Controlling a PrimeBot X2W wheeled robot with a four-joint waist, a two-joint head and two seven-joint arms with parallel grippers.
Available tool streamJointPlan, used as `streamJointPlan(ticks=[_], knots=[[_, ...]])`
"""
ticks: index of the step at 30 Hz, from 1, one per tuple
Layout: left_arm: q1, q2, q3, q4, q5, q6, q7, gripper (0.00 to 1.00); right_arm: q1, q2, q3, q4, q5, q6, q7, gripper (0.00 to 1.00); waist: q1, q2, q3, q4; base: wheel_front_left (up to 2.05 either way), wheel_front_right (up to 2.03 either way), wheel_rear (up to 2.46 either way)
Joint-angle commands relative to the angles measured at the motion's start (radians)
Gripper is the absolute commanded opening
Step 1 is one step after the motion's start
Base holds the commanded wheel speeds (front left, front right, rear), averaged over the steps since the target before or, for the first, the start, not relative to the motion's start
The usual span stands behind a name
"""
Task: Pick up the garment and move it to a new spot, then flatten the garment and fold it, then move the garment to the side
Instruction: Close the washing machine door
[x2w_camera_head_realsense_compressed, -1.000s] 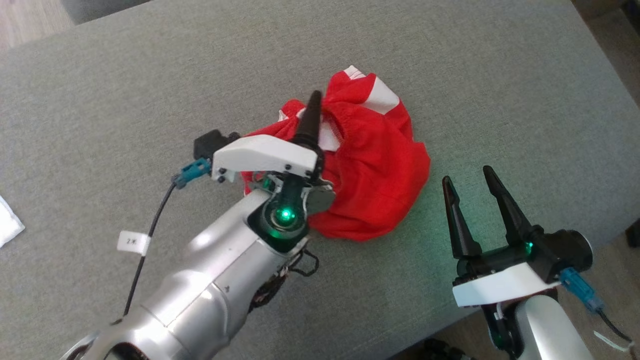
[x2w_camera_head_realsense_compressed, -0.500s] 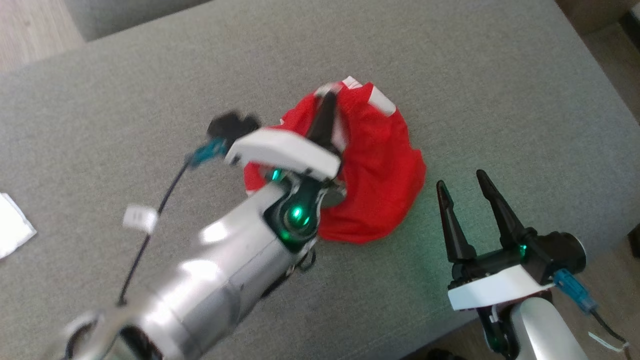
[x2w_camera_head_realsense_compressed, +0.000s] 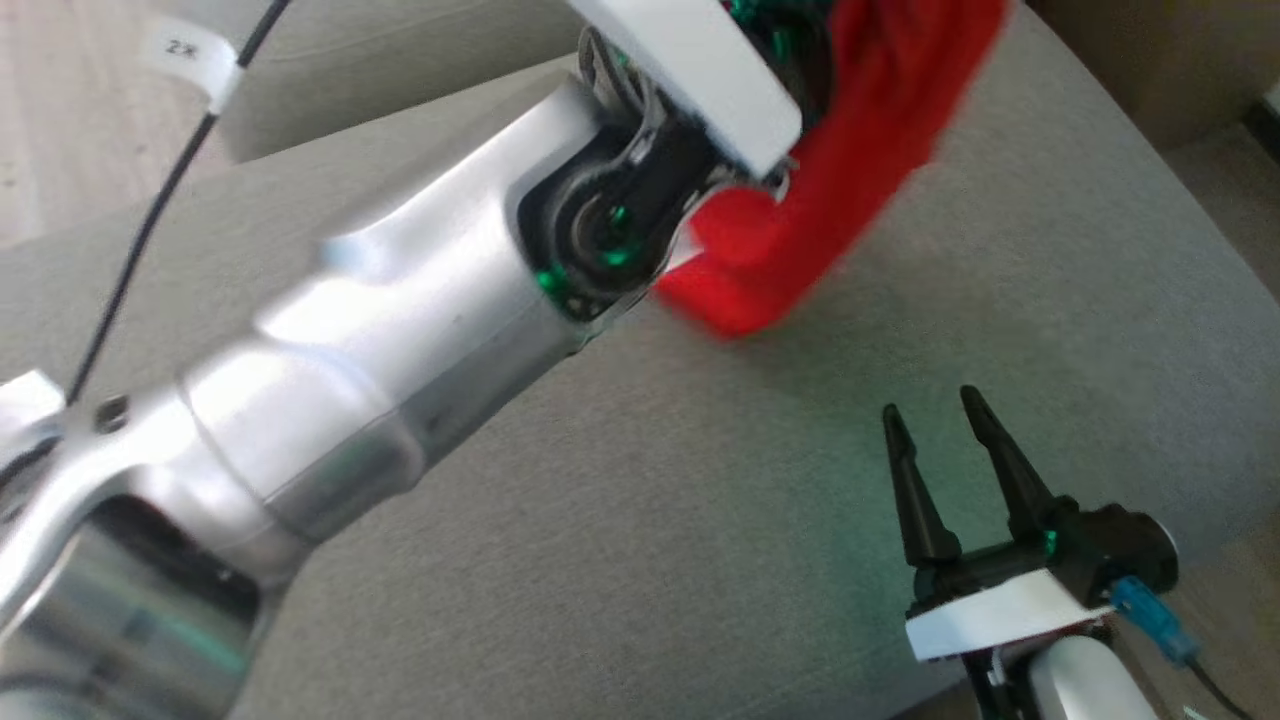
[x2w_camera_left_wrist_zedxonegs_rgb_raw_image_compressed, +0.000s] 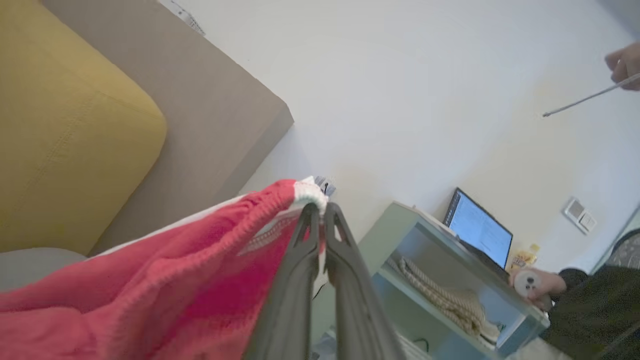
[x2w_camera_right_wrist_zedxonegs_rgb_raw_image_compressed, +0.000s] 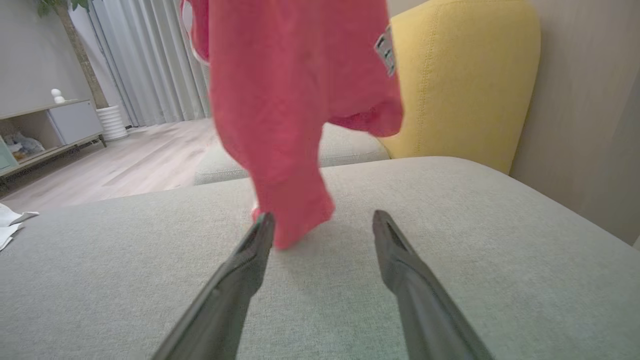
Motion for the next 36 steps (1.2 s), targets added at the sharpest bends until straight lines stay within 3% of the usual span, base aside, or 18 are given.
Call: streamJointPlan(ticks=[1,6,8,10,12,17,22,28,31,36], knots=[[-0.021,0.062,0.019,-0.047,0.019,-0.006,0.006,0.00,-0.021,-0.005,0.014,-0.038,0.000,-0.001,-0.004,1.00,0.0002,-0.0001,-0.013,0.035,0.00,0.00,0.00],[0.122,0.226,-0.068,-0.137,0.105,0.009,-0.010,0.00,-0.014,-0.005,-0.013,-0.068,-0.016,-0.001,-0.004,1.00,0.0002,-0.0001,-0.001,0.120,0.00,0.00,0.00],[0.186,0.304,-0.127,-0.160,0.187,0.019,-0.031,0.00,-0.012,-0.005,-0.021,-0.078,-0.019,-0.001,-0.004,1.00,0.0002,-0.0001,0.010,0.153,0.00,0.00,0.00],[0.217,0.383,-0.182,-0.161,0.411,0.053,-0.062,0.00,-0.009,-0.005,-0.031,-0.088,-0.023,-0.001,-0.004,1.00,0.0002,-0.0001,0.027,0.194,0.00,0.00,0.00],[0.282,0.427,-0.199,-0.148,0.623,0.082,-0.085,0.00,-0.009,-0.005,-0.034,-0.093,-0.034,-0.001,-0.004,1.00,0.0002,-0.0001,0.039,0.226,0.00,0.00,0.00],[0.423,0.440,-0.203,-0.099,0.845,0.141,-0.173,0.00,-0.021,-0.005,-0.057,-0.085,-0.023,-0.001,-0.004,1.00,0.0002,-0.0001,0.060,0.287,0.00,0.00,0.00],[0.459,0.436,-0.203,-0.042,0.974,0.204,-0.221,0.00,-0.068,-0.023,-0.090,-0.061,0.001,-0.001,-0.004,1.00,0.0002,-0.0001,0.068,0.332,0.00,0.00,0.00],[0.466,0.423,-0.144,-0.026,1.059,0.284,-0.237,0.00,-0.149,-0.109,-0.113,0.032,0.079,-0.001,-0.004,1.00,0.0002,-0.0001,0.080,0.371,0.00,0.00,0.00],[0.472,0.422,-0.107,-0.038,1.092,0.291,-0.238,0.00,-0.197,-0.171,-0.096,0.120,0.137,-0.001,-0.004,1.00,0.0002,-0.0001,0.095,0.387,0.00,0.00,0.00],[0.480,0.434,-0.057,-0.040,1.133,0.284,-0.238,0.00,-0.299,-0.289,0.018,0.253,0.324,-0.001,0.047,1.00,0.0002,-0.0001,0.118,0.404,0.00,0.00,0.00]])
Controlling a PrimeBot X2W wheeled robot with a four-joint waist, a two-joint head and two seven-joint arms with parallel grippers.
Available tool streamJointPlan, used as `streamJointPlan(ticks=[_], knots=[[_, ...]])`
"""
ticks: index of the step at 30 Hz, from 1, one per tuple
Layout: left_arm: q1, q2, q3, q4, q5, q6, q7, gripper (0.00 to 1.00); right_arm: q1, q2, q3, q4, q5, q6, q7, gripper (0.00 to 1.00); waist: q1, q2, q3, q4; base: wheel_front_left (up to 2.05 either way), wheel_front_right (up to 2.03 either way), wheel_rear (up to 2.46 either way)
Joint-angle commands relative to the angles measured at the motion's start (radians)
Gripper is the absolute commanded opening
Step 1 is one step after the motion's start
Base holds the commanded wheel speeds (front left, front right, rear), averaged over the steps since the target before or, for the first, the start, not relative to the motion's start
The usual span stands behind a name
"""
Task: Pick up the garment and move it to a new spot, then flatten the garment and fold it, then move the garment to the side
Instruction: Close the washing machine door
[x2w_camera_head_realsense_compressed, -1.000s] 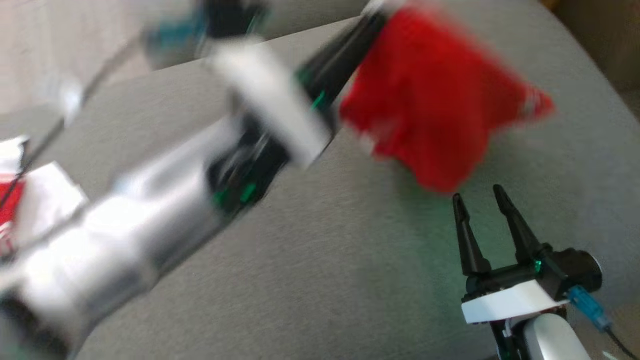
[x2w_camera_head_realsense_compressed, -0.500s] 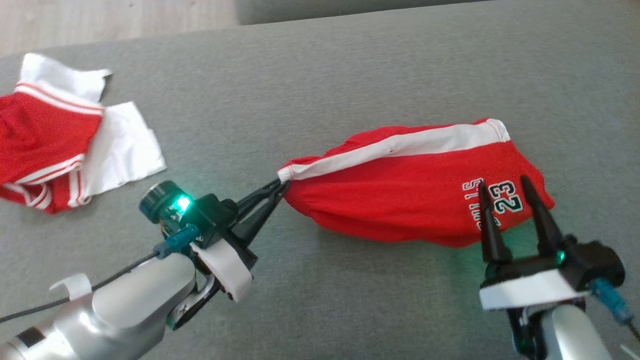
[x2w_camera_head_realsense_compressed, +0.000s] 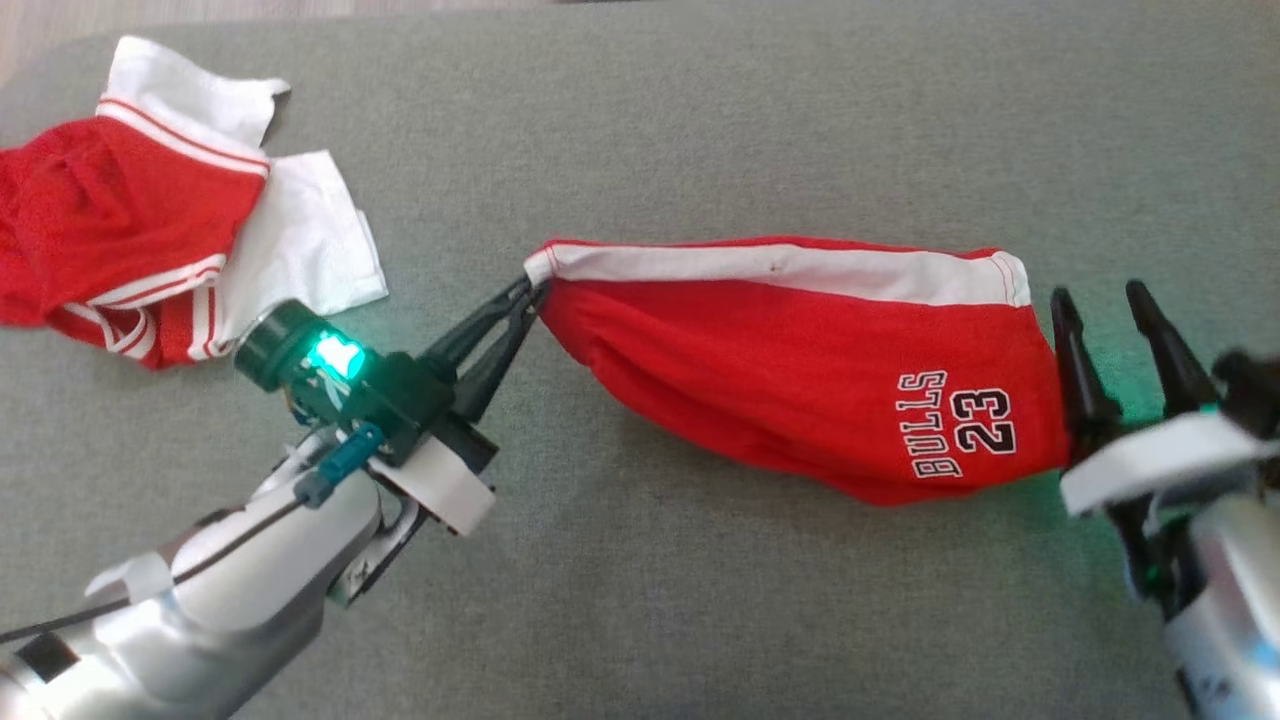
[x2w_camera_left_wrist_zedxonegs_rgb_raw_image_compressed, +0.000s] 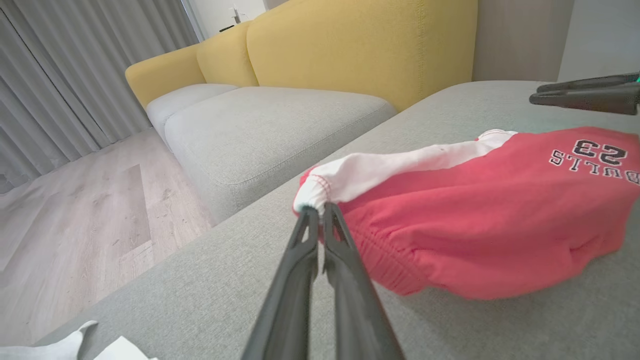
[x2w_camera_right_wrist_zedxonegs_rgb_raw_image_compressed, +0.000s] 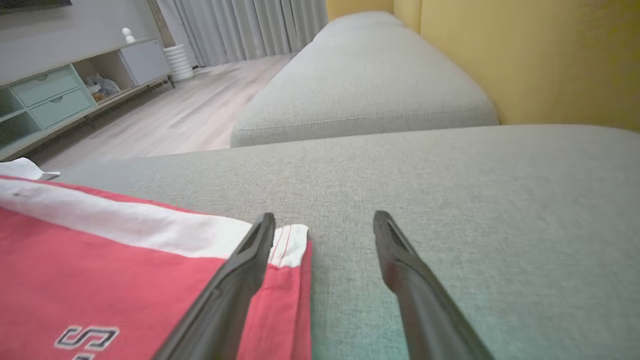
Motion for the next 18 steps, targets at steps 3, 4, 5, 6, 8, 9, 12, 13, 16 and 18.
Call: streamJointPlan(ticks=[3,4,5,6,8,9,12,13,16,18], knots=[[-0.022,0.040,0.079,-0.006,0.023,-0.007,-0.009,0.00,-0.101,-0.091,0.126,0.004,0.167,-0.001,0.085,1.00,-0.0001,0.0000,0.021,0.010,0.00,0.00,0.00],[-0.024,0.042,0.084,0.000,0.029,-0.010,-0.009,0.00,-0.120,-0.111,0.157,0.010,0.208,-0.001,0.108,1.00,-0.0001,0.0000,0.026,0.011,0.00,0.00,0.00],[-0.024,0.042,0.084,0.000,0.029,-0.010,-0.009,0.00,-0.120,-0.111,0.157,0.010,0.208,-0.001,0.108,1.00,-0.0001,0.0000,0.026,0.011,0.00,0.00,0.00],[-0.026,0.044,0.086,0.008,0.037,-0.011,-0.009,0.00,-0.138,-0.130,0.192,0.015,0.247,-0.001,0.134,1.00,-0.0001,0.0000,0.030,0.013,0.00,0.00,0.00],[-0.031,0.043,0.093,0.020,0.047,-0.016,-0.009,0.00,-0.172,-0.164,0.251,0.026,0.318,-0.001,0.180,1.00,-0.0001,0.0000,0.038,0.016,0.00,0.00,0.00],[-0.032,0.041,0.096,0.026,0.050,-0.020,-0.009,0.00,-0.188,-0.180,0.276,0.036,0.344,-0.001,0.198,1.00,-0.0001,0.0000,0.041,0.019,0.00,0.00,0.00],[-0.037,0.030,0.103,0.040,0.056,-0.029,-0.009,0.00,-0.227,-0.229,0.360,0.072,0.375,-0.001,0.237,1.00,-0.0001,0.0000,0.051,0.032,0.00,0.00,0.00],[-0.039,0.025,0.105,0.044,0.058,-0.033,-0.009,0.00,-0.235,-0.240,0.391,0.079,0.386,-0.001,0.246,1.00,-0.0001,0.0000,0.054,0.038,0.00,0.00,0.00],[-0.040,0.013,0.113,0.056,0.061,-0.043,-0.009,0.00,-0.256,-0.260,0.463,0.091,0.427,-0.001,0.244,1.00,-0.0001,0.0000,0.057,0.046,0.00,0.00,0.00],[-0.038,0.009,0.118,0.064,0.065,-0.050,-0.009,0.00,-0.269,-0.273,0.506,0.093,0.449,-0.001,0.228,0.26,-0.0001,0.0000,0.057,0.047,0.00,0.00,0.00]])
